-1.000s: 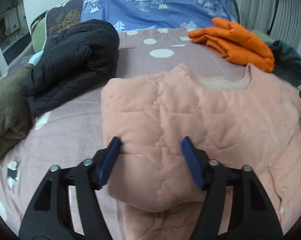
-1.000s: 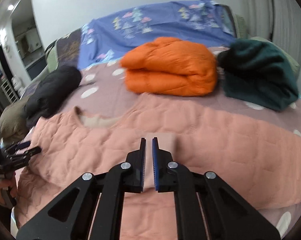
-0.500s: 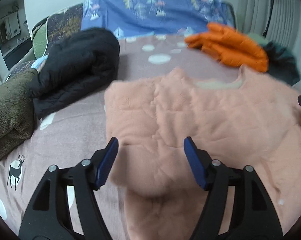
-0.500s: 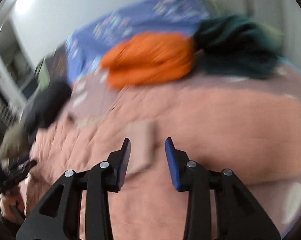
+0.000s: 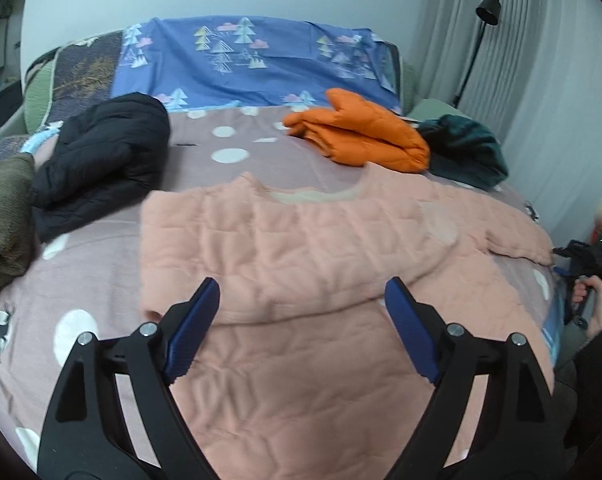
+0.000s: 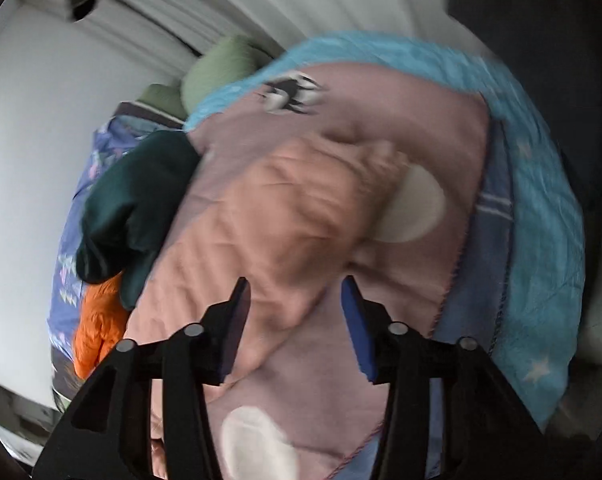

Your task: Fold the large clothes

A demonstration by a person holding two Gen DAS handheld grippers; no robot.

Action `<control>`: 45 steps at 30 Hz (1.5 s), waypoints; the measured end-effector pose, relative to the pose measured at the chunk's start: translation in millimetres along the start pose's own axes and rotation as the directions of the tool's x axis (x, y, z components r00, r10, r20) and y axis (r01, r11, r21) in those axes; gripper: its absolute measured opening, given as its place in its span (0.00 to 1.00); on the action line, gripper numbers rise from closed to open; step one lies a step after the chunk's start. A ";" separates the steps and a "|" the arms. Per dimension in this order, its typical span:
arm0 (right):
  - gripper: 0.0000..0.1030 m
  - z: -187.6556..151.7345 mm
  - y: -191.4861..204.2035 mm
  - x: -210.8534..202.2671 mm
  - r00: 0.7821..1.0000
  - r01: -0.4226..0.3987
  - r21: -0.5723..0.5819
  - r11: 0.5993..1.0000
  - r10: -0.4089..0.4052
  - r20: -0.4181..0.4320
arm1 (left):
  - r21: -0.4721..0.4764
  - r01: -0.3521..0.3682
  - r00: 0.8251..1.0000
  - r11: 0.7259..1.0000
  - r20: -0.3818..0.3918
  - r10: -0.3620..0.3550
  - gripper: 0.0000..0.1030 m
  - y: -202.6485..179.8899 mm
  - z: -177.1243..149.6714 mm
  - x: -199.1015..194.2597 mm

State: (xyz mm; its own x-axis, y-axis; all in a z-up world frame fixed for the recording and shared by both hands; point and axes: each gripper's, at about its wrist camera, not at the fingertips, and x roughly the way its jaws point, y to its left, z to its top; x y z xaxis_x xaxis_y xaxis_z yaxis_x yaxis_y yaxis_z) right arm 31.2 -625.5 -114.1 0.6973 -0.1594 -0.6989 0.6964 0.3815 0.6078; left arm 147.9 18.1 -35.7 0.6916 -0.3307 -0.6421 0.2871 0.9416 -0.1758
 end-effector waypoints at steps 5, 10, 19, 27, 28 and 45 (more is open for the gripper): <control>0.52 1.4 -20.4 5.3 1.000 -0.017 0.082 0.996 0.017 0.004 | -0.015 0.007 1.000 1.000 -0.004 -0.007 0.83 -4.5 -4.1 4.2; 0.52 9.7 -24.3 22.3 0.994 -0.108 0.163 0.981 0.104 0.035 | -0.024 0.002 1.000 1.000 -0.015 -0.002 0.83 -5.3 -2.6 9.1; 0.11 19.5 -6.4 18.8 0.986 -0.117 0.151 0.982 0.096 0.138 | -0.027 0.017 1.000 1.000 0.011 -0.016 0.83 -18.0 0.5 6.7; 0.10 -25.2 119.1 -64.4 0.911 -0.038 -0.366 0.930 0.183 0.369 | -0.050 0.146 0.986 0.988 0.089 -0.141 0.83 -32.2 19.5 -13.1; 0.10 -37.7 136.2 -74.8 0.899 -0.030 -0.433 0.901 0.213 0.382 | -0.051 0.164 0.983 0.985 0.097 -0.158 0.83 -35.5 21.9 -15.3; 0.09 -306.4 276.2 -96.9 0.870 -0.304 -0.893 0.332 0.479 -0.118 | -0.168 0.372 0.924 0.913 0.161 -0.346 0.84 -31.6 47.5 -23.6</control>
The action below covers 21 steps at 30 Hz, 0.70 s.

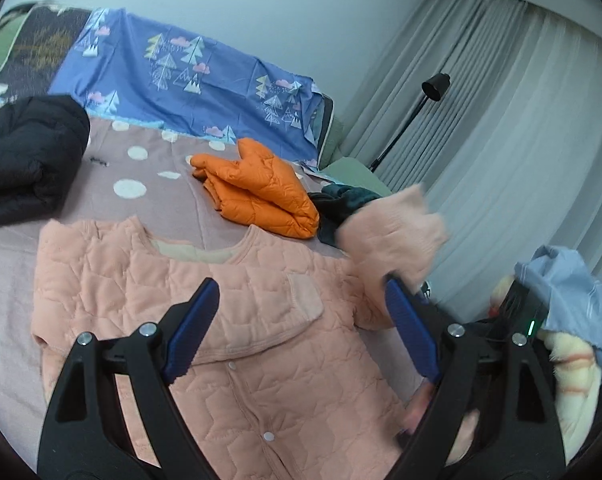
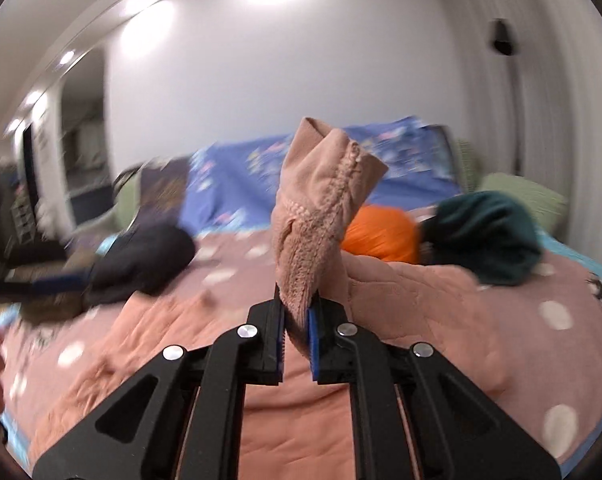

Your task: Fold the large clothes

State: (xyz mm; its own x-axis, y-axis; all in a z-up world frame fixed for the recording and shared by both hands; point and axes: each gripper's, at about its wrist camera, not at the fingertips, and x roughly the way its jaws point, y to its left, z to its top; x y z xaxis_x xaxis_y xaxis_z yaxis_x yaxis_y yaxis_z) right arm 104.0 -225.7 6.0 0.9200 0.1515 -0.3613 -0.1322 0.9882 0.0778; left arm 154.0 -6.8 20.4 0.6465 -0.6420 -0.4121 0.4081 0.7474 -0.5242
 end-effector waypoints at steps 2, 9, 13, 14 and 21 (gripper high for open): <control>0.09 -15.8 27.8 12.9 0.998 -0.041 -0.076 0.996 0.037 -0.051 | -0.038 0.002 1.000 0.999 -0.019 -0.003 0.85 15.6 -3.1 6.6; 0.11 -70.7 80.0 55.5 0.946 -0.192 -0.184 0.964 0.132 -0.295 | -0.168 -0.044 0.987 0.985 -0.157 0.017 0.85 74.2 -34.5 47.2; 0.25 -96.8 100.7 67.6 0.899 -0.281 -0.200 0.939 0.185 -0.397 | -0.278 -0.030 0.978 0.960 -0.206 -0.029 0.85 103.9 -52.7 61.2; 0.25 -98.1 101.3 68.8 0.896 -0.283 -0.203 0.937 0.183 -0.406 | -0.289 -0.024 0.977 0.957 -0.210 -0.039 0.85 107.3 -55.5 63.1; 0.25 -101.0 108.5 64.8 0.891 -0.298 -0.237 0.925 0.180 -0.416 | -0.349 0.002 0.967 0.937 -0.239 -0.092 0.85 115.1 -65.4 70.2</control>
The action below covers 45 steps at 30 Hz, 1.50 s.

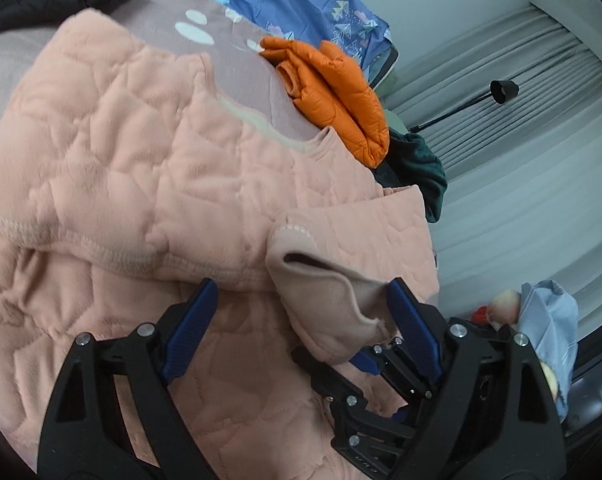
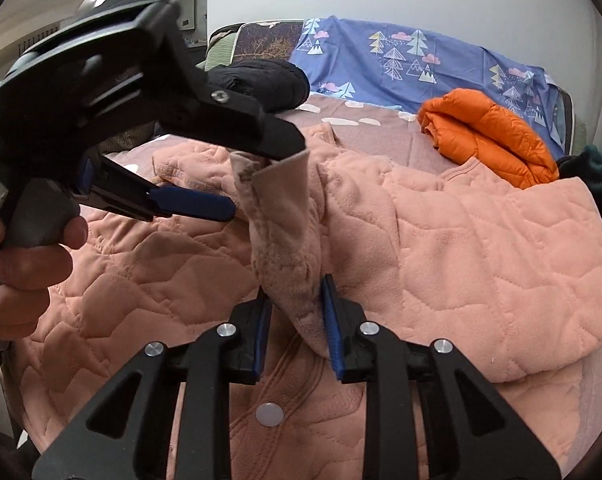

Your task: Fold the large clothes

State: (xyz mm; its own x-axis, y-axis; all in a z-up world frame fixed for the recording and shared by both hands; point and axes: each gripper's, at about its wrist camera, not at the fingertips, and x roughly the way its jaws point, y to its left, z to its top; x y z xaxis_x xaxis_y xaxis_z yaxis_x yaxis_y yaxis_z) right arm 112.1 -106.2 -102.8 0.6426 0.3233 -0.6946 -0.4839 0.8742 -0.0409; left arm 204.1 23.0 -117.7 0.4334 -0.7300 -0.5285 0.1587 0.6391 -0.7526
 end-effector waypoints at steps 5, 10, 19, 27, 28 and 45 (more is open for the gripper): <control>0.25 -5.0 25.0 6.0 0.998 0.056 -0.132 0.990 -0.059 -0.012 | -0.039 0.062 0.998 0.997 0.003 -0.062 0.85 3.9 -1.3 -5.2; 0.26 -5.9 28.2 7.3 0.997 0.068 -0.161 0.985 -0.070 -0.010 | -0.033 0.028 0.999 0.999 -0.021 -0.028 0.85 5.8 -3.8 -1.5; 0.40 -5.0 29.2 -1.9 1.000 0.012 -0.171 0.985 -0.012 0.001 | -0.018 -0.026 0.998 0.999 -0.064 0.025 0.12 6.3 -8.9 15.4; 0.57 -6.3 -8.5 -53.0 0.993 -0.056 0.035 0.998 0.052 0.104 | 0.082 0.074 0.997 0.994 -0.023 -0.072 0.10 -45.3 18.1 -4.9; 0.57 -7.3 -23.0 -65.2 0.990 -0.076 0.088 0.993 0.064 0.129 | 0.078 0.094 0.995 0.992 -0.018 -0.093 0.10 -48.9 23.1 -8.5; 0.57 -12.7 -182.3 -92.5 0.974 -0.126 0.586 0.801 -0.014 0.228 | 0.051 0.045 0.996 0.998 0.081 -0.049 0.11 -15.9 74.9 -67.0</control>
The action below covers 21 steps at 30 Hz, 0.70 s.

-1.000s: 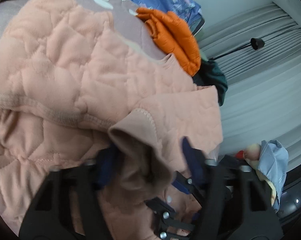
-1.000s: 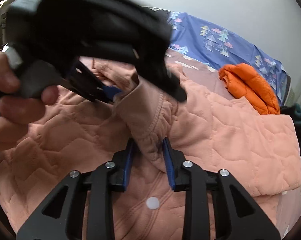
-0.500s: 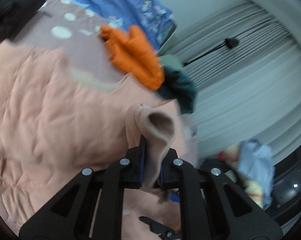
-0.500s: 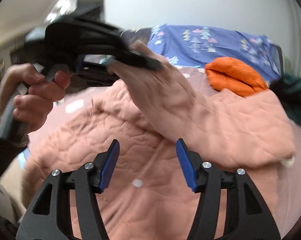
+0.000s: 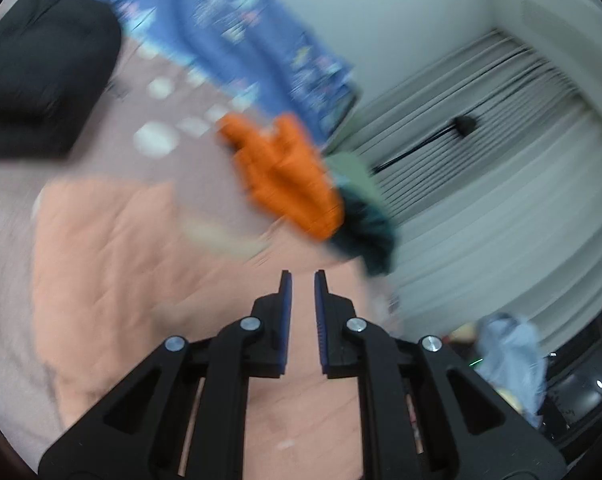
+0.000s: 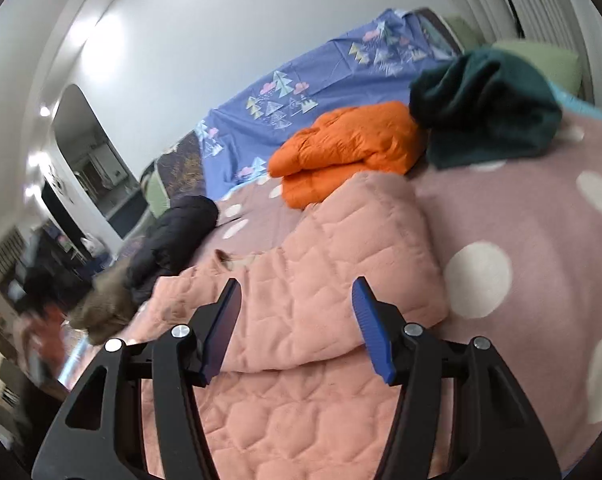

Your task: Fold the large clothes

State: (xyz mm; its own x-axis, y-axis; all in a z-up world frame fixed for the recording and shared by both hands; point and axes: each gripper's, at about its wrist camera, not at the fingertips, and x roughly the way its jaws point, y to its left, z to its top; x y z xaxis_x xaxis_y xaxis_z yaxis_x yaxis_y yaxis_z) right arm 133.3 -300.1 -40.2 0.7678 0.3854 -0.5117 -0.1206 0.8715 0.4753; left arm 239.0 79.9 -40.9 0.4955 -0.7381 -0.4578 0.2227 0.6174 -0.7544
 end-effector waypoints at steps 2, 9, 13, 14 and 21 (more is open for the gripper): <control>0.57 -6.5 4.4 7.4 1.000 0.022 -0.030 0.999 -0.022 -0.019 | -0.021 -0.068 0.997 0.997 -0.041 0.067 0.14 21.1 -11.6 10.0; 0.57 -21.4 -1.6 13.6 0.998 0.031 -0.024 0.999 -0.032 -0.045 | -0.081 -0.153 0.980 0.985 -0.142 0.141 0.55 59.8 -28.3 36.7; 0.57 -23.7 -7.1 12.2 0.999 0.023 -0.004 1.000 -0.023 -0.045 | -0.089 -0.157 0.979 0.984 -0.143 0.143 0.66 54.4 -24.5 45.5; 0.57 -23.9 -7.4 12.5 0.999 0.022 -0.001 1.000 -0.022 -0.045 | -0.087 -0.158 0.979 0.984 -0.142 0.145 0.68 52.5 -23.7 47.5; 0.57 -27.2 -7.0 10.0 0.999 0.021 0.003 1.000 -0.021 -0.048 | -0.055 -0.209 0.963 0.976 -0.187 0.195 0.63 38.0 -21.5 80.0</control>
State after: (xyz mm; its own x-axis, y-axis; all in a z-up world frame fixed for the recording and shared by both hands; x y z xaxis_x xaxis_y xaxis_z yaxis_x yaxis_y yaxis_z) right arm 124.7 -294.1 -68.1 0.7389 0.3816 -0.5553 -0.1028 0.8783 0.4668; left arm 269.1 38.4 -116.3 0.3632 -0.6411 -0.6761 0.0679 0.7419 -0.6671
